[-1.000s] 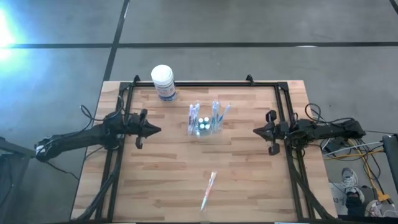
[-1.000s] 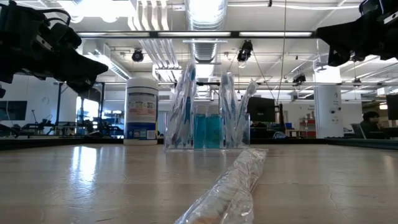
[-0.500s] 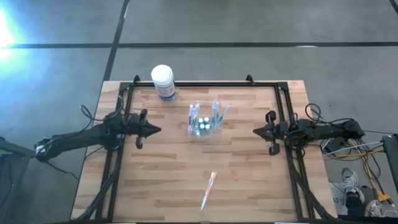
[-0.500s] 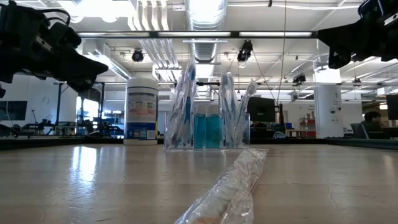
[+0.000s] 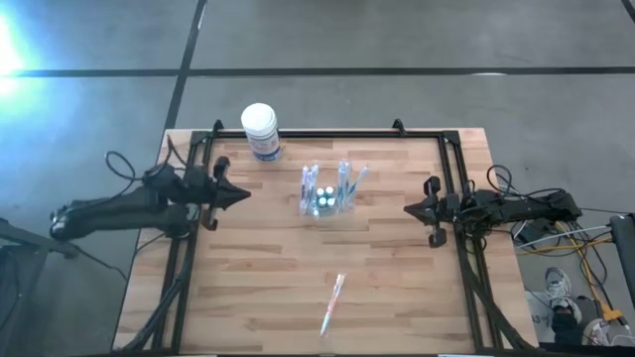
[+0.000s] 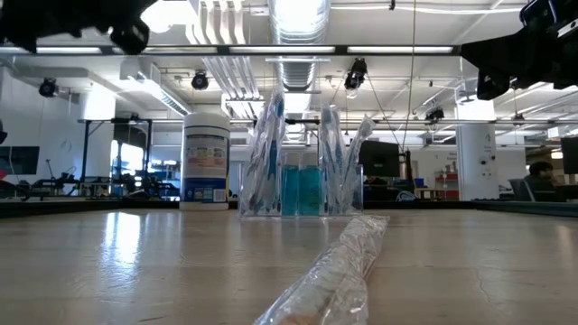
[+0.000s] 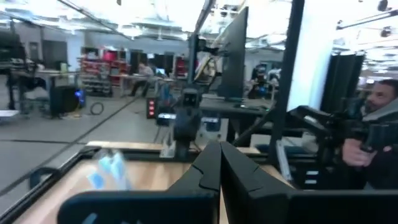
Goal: Pick & Place toothbrushing station
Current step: Put the orange toothbrush into the transparent bin organizer
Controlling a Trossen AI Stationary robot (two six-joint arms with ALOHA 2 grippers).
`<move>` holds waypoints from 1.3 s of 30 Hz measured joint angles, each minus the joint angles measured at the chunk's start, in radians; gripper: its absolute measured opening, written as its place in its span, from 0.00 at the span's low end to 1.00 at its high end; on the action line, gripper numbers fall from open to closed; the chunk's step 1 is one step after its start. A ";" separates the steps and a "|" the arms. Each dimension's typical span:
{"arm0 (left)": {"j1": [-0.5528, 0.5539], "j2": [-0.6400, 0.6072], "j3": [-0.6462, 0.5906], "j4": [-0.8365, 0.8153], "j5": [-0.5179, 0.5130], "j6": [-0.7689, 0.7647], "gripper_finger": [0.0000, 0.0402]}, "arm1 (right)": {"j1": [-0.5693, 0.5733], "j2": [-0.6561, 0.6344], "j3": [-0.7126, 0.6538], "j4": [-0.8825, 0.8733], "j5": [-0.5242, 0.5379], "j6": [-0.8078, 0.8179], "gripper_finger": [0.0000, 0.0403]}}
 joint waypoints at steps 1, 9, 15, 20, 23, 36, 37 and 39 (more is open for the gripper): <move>-0.025 0.033 0.036 -0.008 -0.014 0.002 0.01 | 0.000 0.000 0.000 0.000 0.000 0.000 0.02; -0.306 0.343 0.249 -0.077 -0.238 0.002 0.00 | 0.000 0.000 0.000 0.000 0.001 0.000 0.02; -0.526 0.623 0.422 -0.148 -0.345 -0.051 0.01 | 0.000 0.000 0.000 0.000 0.005 -0.006 0.02; -0.636 0.854 0.553 -0.223 -0.439 -0.288 0.01 | 0.000 0.001 0.000 0.000 0.007 -0.037 0.02; -0.665 0.974 0.640 -0.251 -0.439 -0.415 0.02 | 0.000 0.003 0.000 0.000 0.008 -0.038 0.02; -0.713 1.471 1.095 -0.521 -0.429 -0.545 0.04 | 0.000 0.006 0.000 -0.080 0.008 0.060 0.02; -0.709 1.501 1.145 -0.570 -0.432 -0.556 0.06 | 0.000 0.006 0.000 -0.079 0.008 0.063 0.02; -0.701 1.560 1.257 -0.688 -0.433 -0.571 0.12 | 0.000 0.005 0.000 -0.079 0.008 0.071 0.02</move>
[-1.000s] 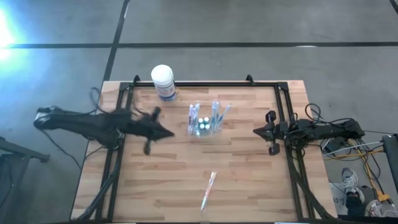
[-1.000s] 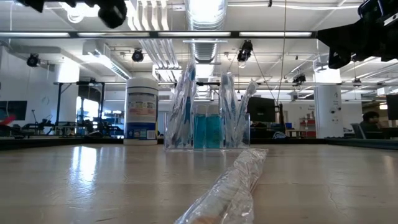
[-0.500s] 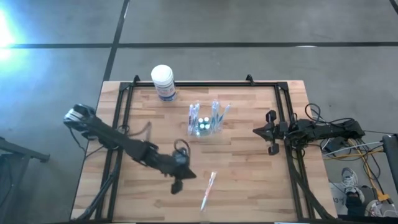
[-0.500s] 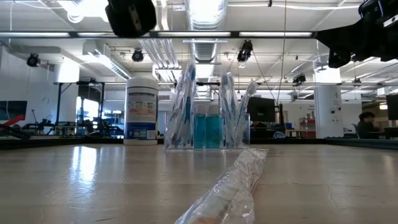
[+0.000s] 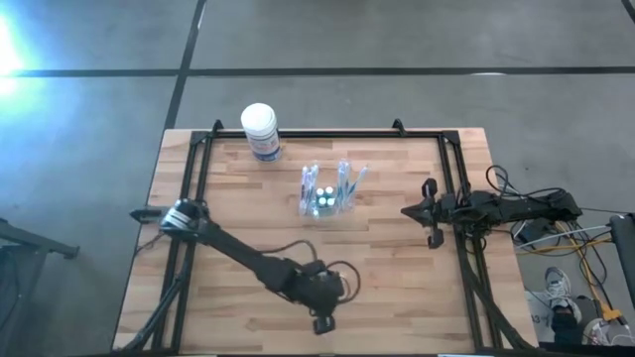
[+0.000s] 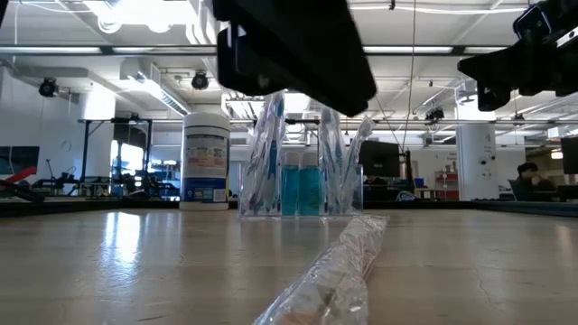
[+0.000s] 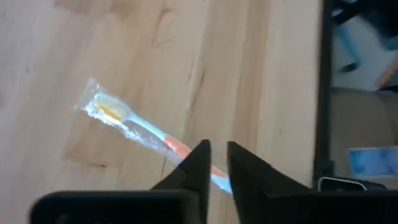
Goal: Pick & Place toothbrushing station
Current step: Put the orange toothbrush into the transparent bin organizer
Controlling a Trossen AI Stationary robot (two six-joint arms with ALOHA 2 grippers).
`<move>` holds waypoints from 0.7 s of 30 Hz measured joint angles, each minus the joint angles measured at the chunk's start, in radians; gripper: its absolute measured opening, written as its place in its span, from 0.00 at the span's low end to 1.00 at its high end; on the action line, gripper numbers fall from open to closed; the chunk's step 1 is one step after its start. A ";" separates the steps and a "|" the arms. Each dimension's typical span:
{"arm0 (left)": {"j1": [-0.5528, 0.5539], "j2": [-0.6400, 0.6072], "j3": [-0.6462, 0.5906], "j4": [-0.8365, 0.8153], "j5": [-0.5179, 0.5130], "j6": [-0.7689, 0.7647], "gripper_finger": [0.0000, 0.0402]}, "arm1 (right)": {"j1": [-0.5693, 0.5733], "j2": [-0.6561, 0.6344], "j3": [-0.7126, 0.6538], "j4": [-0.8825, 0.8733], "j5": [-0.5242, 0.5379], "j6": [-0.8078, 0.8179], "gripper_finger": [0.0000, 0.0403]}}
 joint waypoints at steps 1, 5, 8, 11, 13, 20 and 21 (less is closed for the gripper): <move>0.002 0.028 0.051 -0.057 0.000 -0.010 0.16 | 0.000 0.000 0.000 0.000 0.000 0.000 0.02; 0.012 0.143 0.212 -0.219 -0.001 -0.047 0.32 | 0.000 0.001 0.000 0.000 0.000 0.012 0.02; 0.018 0.204 0.290 -0.245 0.013 -0.062 0.44 | 0.000 0.003 0.000 -0.004 0.000 0.031 0.02; 0.024 0.244 0.334 -0.295 0.011 -0.097 0.52 | 0.000 0.004 0.000 -0.005 0.000 0.034 0.02; 0.029 0.261 0.347 -0.346 -0.008 -0.137 0.55 | 0.000 0.007 0.000 -0.011 0.000 0.034 0.02; 0.045 0.262 0.336 -0.395 -0.058 -0.171 0.57 | 0.000 0.015 0.000 -0.023 -0.001 0.049 0.02; 0.048 0.262 0.330 -0.394 -0.064 -0.171 0.57 | 0.000 0.014 0.000 -0.023 -0.001 0.051 0.02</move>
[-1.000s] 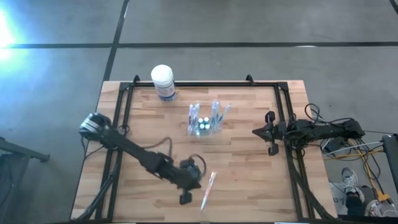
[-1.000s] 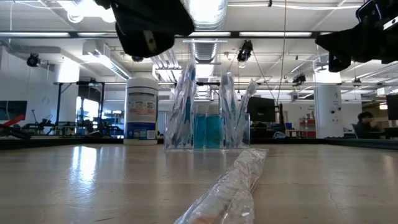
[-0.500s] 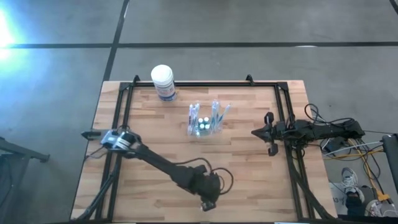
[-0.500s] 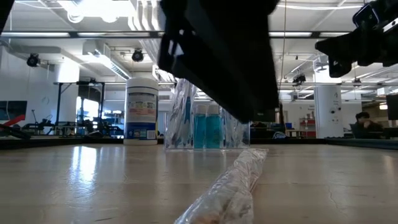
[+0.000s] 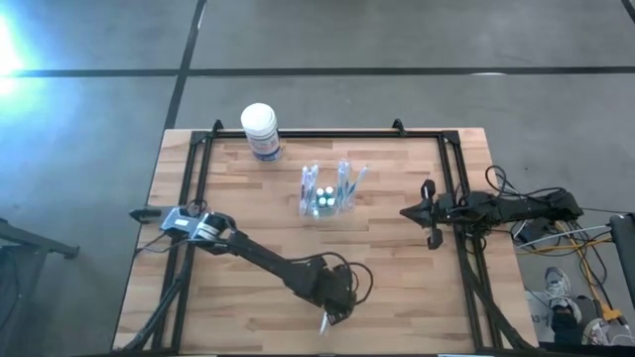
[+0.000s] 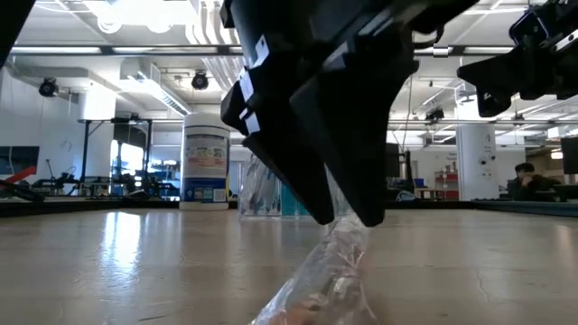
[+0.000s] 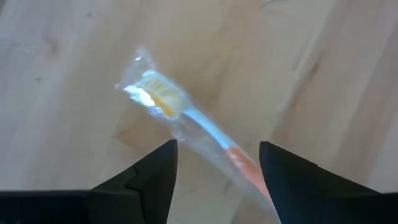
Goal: Pick & Place toothbrushing station
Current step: Put the orange toothbrush into the transparent bin organizer
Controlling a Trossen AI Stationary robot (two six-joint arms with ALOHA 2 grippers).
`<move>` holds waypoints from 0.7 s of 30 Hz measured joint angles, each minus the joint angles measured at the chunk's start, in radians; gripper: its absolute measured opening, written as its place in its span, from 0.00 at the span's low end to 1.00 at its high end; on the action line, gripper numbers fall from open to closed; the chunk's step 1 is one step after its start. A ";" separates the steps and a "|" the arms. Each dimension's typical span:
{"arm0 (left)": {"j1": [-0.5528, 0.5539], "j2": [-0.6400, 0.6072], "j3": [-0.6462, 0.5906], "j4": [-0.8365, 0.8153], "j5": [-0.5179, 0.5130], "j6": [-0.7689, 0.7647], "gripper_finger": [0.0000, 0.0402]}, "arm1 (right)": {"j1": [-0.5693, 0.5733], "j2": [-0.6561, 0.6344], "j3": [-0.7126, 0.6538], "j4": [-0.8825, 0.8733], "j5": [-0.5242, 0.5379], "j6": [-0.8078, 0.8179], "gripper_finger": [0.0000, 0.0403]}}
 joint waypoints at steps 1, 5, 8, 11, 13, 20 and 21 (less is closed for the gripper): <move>0.003 0.000 -0.004 -0.003 -0.003 0.000 0.57 | 0.000 -0.001 0.000 0.000 0.000 0.002 0.02; 0.009 0.011 -0.025 -0.007 -0.006 -0.010 0.57 | 0.000 -0.001 0.000 0.000 0.000 0.003 0.02; 0.010 0.016 -0.033 0.003 -0.003 -0.008 0.57 | 0.000 -0.001 0.000 0.000 0.000 0.002 0.02; 0.010 0.022 -0.034 0.012 -0.005 0.021 0.57 | 0.000 0.000 0.000 -0.001 0.001 0.002 0.02; 0.010 0.022 -0.034 0.016 -0.007 0.042 0.56 | 0.000 0.000 0.000 -0.002 0.000 0.002 0.02; 0.010 0.021 -0.026 0.029 -0.015 0.109 0.37 | 0.000 0.005 0.000 -0.003 0.000 0.006 0.02; 0.010 0.021 -0.019 0.030 -0.014 0.121 0.32 | 0.000 0.008 0.000 -0.003 0.000 0.006 0.02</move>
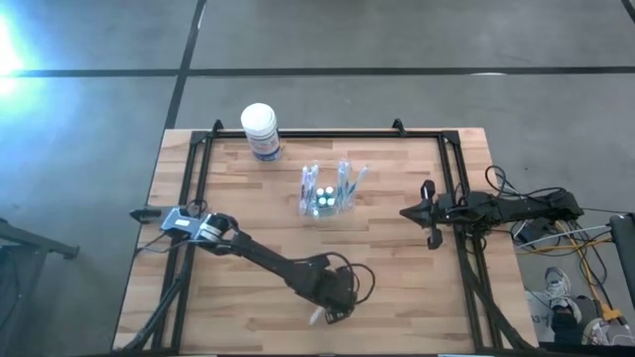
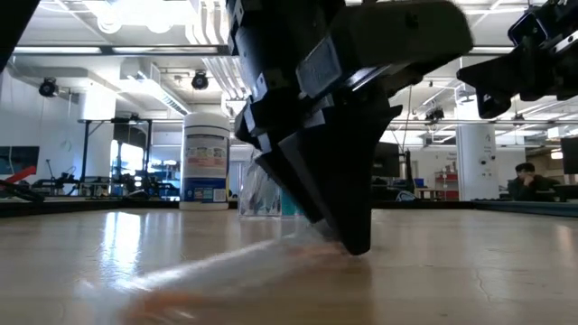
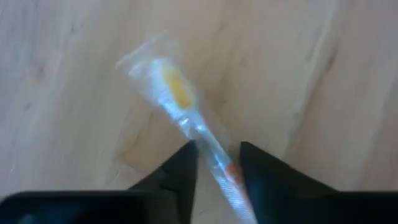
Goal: Pick & Place toothbrushing station
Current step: Put the orange toothbrush into the transparent bin organizer
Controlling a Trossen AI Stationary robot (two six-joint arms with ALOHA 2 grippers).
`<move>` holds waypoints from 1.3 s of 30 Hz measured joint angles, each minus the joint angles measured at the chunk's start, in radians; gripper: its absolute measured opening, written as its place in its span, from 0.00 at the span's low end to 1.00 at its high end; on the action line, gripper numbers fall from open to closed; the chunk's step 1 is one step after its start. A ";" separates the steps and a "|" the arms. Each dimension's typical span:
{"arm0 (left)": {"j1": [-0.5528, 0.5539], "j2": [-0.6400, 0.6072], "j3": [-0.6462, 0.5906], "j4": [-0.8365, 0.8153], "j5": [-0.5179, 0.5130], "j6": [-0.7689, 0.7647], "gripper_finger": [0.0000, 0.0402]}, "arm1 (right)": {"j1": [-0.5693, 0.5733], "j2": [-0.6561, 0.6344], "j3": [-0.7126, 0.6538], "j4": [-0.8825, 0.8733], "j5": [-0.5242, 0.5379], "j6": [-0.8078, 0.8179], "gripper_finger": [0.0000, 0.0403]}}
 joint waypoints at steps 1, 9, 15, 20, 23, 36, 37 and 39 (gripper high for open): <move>0.000 0.000 0.005 0.005 0.004 0.016 0.28 | 0.000 0.001 0.000 0.000 0.000 0.000 0.02; 0.001 -0.009 0.037 -0.001 0.017 0.131 0.02 | 0.000 0.004 0.000 0.000 0.000 0.001 0.02; -0.015 -0.104 0.034 0.022 -0.021 0.288 0.01 | 0.000 0.007 0.000 0.000 -0.001 0.012 0.02; -0.060 -0.312 0.000 0.038 -0.193 0.448 0.01 | 0.000 0.019 0.000 -0.001 -0.004 0.030 0.02; -0.087 -0.498 -0.095 0.040 -0.376 0.465 0.01 | 0.001 0.025 0.000 -0.001 -0.006 0.030 0.02; -0.050 -1.349 -1.280 1.373 -0.224 0.956 0.00 | 0.000 0.024 0.000 0.037 -0.008 0.038 0.02; -0.020 -1.394 -1.355 1.420 -0.220 0.952 0.00 | 0.000 0.024 0.000 0.040 -0.008 0.048 0.02; 0.046 -1.473 -1.469 1.490 -0.178 0.914 0.00 | 0.000 0.024 0.000 0.039 -0.009 0.061 0.02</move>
